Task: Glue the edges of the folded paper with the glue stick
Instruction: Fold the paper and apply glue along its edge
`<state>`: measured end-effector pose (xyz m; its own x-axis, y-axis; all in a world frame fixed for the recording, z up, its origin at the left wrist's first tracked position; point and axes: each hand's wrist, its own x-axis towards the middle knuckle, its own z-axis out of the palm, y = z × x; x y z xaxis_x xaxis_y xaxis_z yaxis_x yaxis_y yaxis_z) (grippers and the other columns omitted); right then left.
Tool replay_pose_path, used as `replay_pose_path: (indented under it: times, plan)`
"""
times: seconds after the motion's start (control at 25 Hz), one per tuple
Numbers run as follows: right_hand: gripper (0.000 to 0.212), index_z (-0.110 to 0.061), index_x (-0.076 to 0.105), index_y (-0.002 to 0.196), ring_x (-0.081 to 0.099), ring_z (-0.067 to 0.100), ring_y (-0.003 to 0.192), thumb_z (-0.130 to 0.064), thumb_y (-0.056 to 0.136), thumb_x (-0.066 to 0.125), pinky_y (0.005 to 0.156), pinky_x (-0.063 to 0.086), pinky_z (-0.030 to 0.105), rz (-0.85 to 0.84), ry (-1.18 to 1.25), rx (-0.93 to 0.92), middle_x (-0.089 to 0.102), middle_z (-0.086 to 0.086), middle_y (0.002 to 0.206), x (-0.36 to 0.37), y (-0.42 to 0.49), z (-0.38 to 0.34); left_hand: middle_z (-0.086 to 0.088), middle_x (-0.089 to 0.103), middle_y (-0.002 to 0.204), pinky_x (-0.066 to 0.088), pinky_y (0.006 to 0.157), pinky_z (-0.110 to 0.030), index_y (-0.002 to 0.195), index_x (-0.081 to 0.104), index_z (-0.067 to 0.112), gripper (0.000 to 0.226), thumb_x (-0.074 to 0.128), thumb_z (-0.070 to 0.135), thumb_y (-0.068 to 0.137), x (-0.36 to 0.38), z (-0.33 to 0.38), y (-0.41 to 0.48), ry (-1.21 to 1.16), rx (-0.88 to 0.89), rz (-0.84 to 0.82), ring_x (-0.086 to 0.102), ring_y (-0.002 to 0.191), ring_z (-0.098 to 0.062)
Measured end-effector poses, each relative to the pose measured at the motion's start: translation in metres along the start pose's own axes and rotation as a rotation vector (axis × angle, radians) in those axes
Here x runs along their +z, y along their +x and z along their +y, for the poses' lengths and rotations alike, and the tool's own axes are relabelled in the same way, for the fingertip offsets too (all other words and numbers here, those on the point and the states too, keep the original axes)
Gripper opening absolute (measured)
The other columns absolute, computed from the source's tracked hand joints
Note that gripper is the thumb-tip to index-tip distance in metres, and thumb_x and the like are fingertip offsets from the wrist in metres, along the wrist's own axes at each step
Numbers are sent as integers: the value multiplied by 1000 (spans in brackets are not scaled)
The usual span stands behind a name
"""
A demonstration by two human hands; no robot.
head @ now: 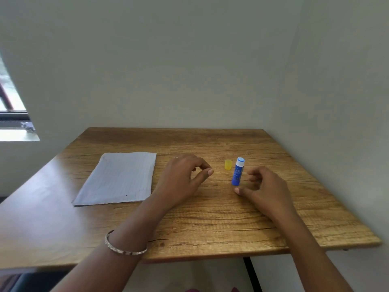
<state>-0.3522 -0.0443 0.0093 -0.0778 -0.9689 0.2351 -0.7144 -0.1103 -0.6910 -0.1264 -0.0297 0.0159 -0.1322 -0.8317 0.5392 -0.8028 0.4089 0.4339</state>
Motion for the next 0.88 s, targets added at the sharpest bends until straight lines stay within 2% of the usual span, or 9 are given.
replay_pose_path:
  times: [0.08, 0.16, 0.28, 0.36, 0.44, 0.6, 0.68, 0.76, 0.88]
  plan:
    - [28, -19, 65, 101, 63, 8, 87, -15, 79, 81, 72, 46, 21, 201, 50, -63, 67, -6, 98, 2, -21, -11, 19, 71, 100, 43, 80, -27, 100, 73, 31, 22, 60, 47, 95, -16, -2, -12, 39, -19, 98, 57, 91, -1]
    - [15, -20, 65, 90, 62, 2, 77, -11, 83, 75, 66, 43, 11, 271, 139, -195, 67, -9, 87, 12, -41, -33, 20, 70, 98, 41, 78, -26, 98, 74, 30, 17, 64, 42, 93, -38, -14, -27, 49, -118, 186, 60, 89, -3]
    - [7, -24, 69, 83, 64, 1, 73, -24, 87, 74, 63, 46, 10, 37, 226, -275, 68, -12, 76, 42, -53, -73, 10, 72, 107, 44, 84, -34, 103, 74, 28, 16, 65, 36, 93, -74, -54, -50, 163, -372, 284, 64, 102, -16]
    - [12, -25, 70, 83, 64, 0, 72, -34, 90, 72, 61, 44, 13, -127, 215, -260, 69, -11, 75, 68, -50, -95, -2, 68, 125, 45, 94, -42, 114, 70, 24, 26, 61, 39, 95, -94, -84, -64, 297, -557, 253, 60, 117, -28]
    - [20, -21, 72, 85, 64, 1, 73, -39, 92, 69, 63, 46, 18, -229, 212, -239, 68, -11, 76, 93, -44, -116, -10, 60, 136, 43, 99, -48, 125, 65, 20, 36, 58, 40, 96, -107, -103, -78, 344, -682, 196, 55, 123, -36]
    - [26, -12, 73, 89, 63, 10, 78, -38, 92, 70, 77, 56, 35, -286, 202, -144, 66, -8, 80, 123, -27, -150, -9, 59, 135, 40, 101, -49, 129, 61, 19, 39, 58, 40, 96, -110, -113, -95, 298, -712, 169, 58, 119, -34]
    - [31, -6, 73, 93, 67, 16, 84, -37, 87, 75, 82, 58, 41, -308, 204, -98, 71, -1, 88, 133, -21, -161, -6, 59, 136, 36, 103, -49, 130, 59, 20, 39, 57, 39, 96, -107, -113, -94, 313, -711, 146, 58, 121, -31]
    - [35, -7, 72, 97, 69, 18, 88, -36, 80, 82, 79, 60, 41, -317, 206, -55, 72, 2, 96, 140, -17, -167, -5, 58, 137, 34, 105, -49, 132, 57, 20, 41, 57, 40, 96, -105, -111, -93, 352, -705, 120, 55, 125, -30]
    - [42, -8, 69, 103, 69, 18, 95, -22, 70, 92, 82, 61, 41, -316, 322, 47, 69, -2, 102, 148, -13, -168, -4, 58, 137, 33, 106, -48, 133, 56, 20, 44, 57, 43, 95, -105, -111, -95, 360, -699, 109, 54, 126, -28]
